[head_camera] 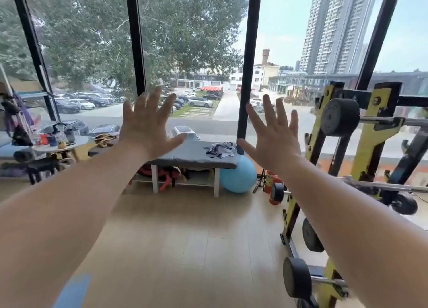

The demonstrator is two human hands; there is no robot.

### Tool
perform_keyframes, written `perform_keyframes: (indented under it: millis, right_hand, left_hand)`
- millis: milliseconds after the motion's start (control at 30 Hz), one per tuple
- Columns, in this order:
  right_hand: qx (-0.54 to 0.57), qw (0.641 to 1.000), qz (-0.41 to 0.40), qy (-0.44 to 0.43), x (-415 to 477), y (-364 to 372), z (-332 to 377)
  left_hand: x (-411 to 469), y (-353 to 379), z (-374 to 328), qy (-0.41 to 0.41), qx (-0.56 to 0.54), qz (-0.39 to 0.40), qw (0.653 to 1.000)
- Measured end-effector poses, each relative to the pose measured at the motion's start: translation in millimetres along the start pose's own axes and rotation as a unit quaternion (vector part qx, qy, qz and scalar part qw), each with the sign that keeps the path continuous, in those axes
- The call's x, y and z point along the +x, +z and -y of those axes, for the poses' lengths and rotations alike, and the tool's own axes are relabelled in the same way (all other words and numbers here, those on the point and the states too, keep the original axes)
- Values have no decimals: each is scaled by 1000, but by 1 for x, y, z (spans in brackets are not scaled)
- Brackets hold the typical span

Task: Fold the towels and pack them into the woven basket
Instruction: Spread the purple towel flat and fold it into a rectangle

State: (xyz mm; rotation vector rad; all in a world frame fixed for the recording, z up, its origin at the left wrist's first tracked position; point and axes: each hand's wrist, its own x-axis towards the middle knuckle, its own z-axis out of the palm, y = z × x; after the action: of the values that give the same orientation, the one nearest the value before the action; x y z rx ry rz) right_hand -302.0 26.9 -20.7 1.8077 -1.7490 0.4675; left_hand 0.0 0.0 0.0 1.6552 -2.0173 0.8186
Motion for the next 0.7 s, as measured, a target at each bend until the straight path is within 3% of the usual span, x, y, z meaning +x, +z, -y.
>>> perform_keyframes:
  millis: [300,500,600,700]
  right_hand:
    - [19,999,49,-12,65,129,39]
    - [-6,987,161,19,132,228,63]
    - [2,971,235,40,165,274,77]
    - [3,966,254,53,199,317,85]
  left_hand:
    - [41,148,40,40,-12,47,998]
    - [108,271,69,38,-60,84,994]
    - [147,329,82,66,-30,124,990]
    - [187,382,91,71,-11,141,987]
